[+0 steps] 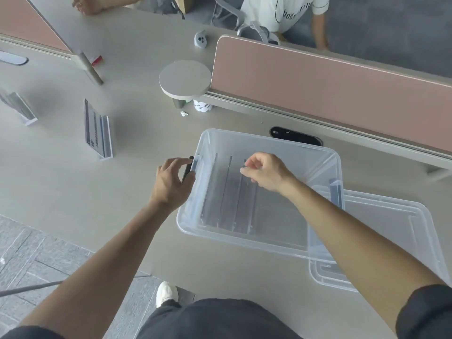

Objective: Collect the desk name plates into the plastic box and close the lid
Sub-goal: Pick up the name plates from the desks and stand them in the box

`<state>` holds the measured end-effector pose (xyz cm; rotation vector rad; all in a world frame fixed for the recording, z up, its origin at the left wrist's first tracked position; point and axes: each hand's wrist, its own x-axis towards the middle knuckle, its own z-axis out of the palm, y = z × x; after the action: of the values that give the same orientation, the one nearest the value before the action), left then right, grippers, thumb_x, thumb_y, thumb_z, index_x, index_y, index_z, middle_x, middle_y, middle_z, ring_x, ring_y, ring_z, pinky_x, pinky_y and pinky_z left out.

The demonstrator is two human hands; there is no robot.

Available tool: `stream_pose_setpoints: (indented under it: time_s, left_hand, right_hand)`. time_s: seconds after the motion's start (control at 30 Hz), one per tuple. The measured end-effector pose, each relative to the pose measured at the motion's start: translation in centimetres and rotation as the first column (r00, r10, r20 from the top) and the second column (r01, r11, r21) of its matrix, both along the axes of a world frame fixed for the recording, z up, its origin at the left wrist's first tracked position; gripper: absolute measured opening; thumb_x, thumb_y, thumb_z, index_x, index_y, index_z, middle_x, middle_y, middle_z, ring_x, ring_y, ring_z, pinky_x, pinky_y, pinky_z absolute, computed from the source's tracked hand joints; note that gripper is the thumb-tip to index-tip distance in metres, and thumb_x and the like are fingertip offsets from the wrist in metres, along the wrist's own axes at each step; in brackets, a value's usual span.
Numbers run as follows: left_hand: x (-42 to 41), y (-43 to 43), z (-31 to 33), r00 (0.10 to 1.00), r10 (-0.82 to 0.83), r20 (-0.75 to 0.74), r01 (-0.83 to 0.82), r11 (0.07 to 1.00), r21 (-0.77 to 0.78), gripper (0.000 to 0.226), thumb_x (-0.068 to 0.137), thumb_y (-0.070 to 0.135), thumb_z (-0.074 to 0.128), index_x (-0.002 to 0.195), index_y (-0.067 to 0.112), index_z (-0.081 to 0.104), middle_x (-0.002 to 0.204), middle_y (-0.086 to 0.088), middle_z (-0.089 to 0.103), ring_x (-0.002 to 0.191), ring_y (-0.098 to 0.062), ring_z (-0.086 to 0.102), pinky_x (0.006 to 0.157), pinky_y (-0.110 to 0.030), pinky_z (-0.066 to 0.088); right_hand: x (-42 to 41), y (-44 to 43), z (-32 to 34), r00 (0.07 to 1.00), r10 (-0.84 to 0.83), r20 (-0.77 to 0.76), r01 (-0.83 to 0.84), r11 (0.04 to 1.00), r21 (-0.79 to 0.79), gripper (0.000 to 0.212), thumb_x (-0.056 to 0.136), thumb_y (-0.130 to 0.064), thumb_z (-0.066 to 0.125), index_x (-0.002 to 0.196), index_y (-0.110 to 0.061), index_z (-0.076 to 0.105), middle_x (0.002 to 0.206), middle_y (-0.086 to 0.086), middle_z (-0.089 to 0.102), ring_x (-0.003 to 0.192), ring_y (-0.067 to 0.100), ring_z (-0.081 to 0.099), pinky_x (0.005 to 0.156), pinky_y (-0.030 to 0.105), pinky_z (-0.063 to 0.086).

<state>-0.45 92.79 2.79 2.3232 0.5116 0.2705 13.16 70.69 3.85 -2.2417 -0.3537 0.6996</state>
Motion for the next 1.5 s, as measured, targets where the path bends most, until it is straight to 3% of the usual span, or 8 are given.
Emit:
stream_pose_setpoints:
  time_s: [0.17,0.3,0.43,0.6,0.77,0.9,1.2,1.5]
  left_hand:
    - [-3.3,5.5,2.2,0.987,0.151,-0.054,-0.16,0.949,-0.273,0.02,0.092,0.031,0.057,0.102,0.022,0.071,0.099,0.005,0.069,0.094,-0.013,0.06,0.079,-0.024,0.041]
    - [-7.3,11.1,3.3,0.961,0.276,-0.035,-0.26,0.847,-0.464,0.042,0.081,0.05,0.049,0.096,0.018,0.071,0.092,-0.003,0.072,0.092,-0.021,0.066,0.084,-0.034,0.05]
    - [-11.8,17.9,3.1,0.946,0.322,-0.034,-0.296,0.821,-0.489,0.038,0.077,0.054,0.049,0.087,0.024,0.07,0.084,0.002,0.071,0.083,-0.02,0.066,0.081,-0.036,0.053]
    - [-15.7,25.1,3.2,0.888,0.455,-0.069,-0.438,0.789,-0.431,0.011,0.089,0.029,0.057,0.091,0.026,0.067,0.089,0.003,0.069,0.083,-0.017,0.064,0.072,-0.026,0.047]
    - [-15.5,29.4,1.9,0.809,0.567,-0.154,-0.571,0.697,-0.434,0.03,0.084,0.038,0.054,0.111,0.027,0.06,0.11,0.001,0.065,0.096,-0.021,0.063,0.075,-0.031,0.051]
    - [-12.1,30.0,1.0,0.832,0.521,-0.19,-0.542,0.692,-0.477,0.041,0.088,0.038,0.057,0.126,0.024,0.053,0.118,0.002,0.059,0.099,-0.016,0.056,0.065,-0.024,0.045]
    - [-2.2,32.2,-3.8,0.776,0.55,-0.309,-0.63,0.659,-0.41,0.057,0.085,0.048,0.057,0.137,0.028,0.043,0.131,0.006,0.053,0.123,-0.022,0.046,0.098,-0.038,0.043]
    - [2.1,33.5,-9.1,0.801,0.455,-0.388,-0.585,0.733,-0.348,0.062,0.09,0.035,0.059,0.146,0.033,0.032,0.143,0.006,0.047,0.13,-0.016,0.044,0.097,-0.028,0.041]
  right_hand:
    - [-2.9,7.5,3.6,0.995,0.074,0.066,-0.077,0.996,0.041,0.014,0.082,-0.039,0.069,0.089,-0.028,0.065,0.093,-0.006,0.068,0.082,0.016,0.067,0.067,0.027,0.048]
    - [-7.2,16.6,5.7,0.991,0.114,0.073,-0.122,0.986,0.116,0.006,0.086,-0.026,0.07,0.088,-0.02,0.068,0.071,-0.009,0.062,0.055,0.009,0.057,0.058,0.019,0.046]
    - [-10.9,26.5,6.9,0.971,0.218,0.1,-0.227,0.969,0.095,0.007,0.085,-0.025,0.072,0.08,-0.025,0.066,0.069,-0.01,0.062,0.051,0.01,0.057,0.059,0.022,0.047]
    - [-11.5,35.5,7.7,0.945,0.304,0.121,-0.31,0.95,0.027,0.008,0.086,-0.03,0.071,0.081,-0.026,0.065,0.073,-0.01,0.064,0.057,0.01,0.064,0.056,0.023,0.046]
    - [-8.3,42.1,6.9,0.929,0.339,0.147,-0.339,0.941,-0.024,0.01,0.088,-0.033,0.066,0.089,-0.023,0.069,0.081,-0.007,0.064,0.061,0.012,0.063,0.054,0.023,0.044]
    - [-4.3,46.8,3.8,0.928,0.337,0.158,-0.337,0.941,-0.028,0.024,0.087,-0.041,0.064,0.105,-0.025,0.067,0.093,-0.005,0.063,0.087,0.022,0.067,0.076,0.033,0.053]
    - [4.2,55.9,-3.2,0.9,0.43,0.073,-0.42,0.899,-0.123,0.07,0.092,-0.044,0.059,0.151,-0.017,0.032,0.15,0.009,0.043,0.136,0.024,0.044,0.105,0.032,0.035]
    - [9.2,59.7,-9.7,0.896,0.413,-0.16,-0.397,0.909,0.127,0.065,0.093,-0.048,0.046,0.152,-0.025,0.032,0.151,0.001,0.043,0.137,0.018,0.042,0.113,0.043,0.035]
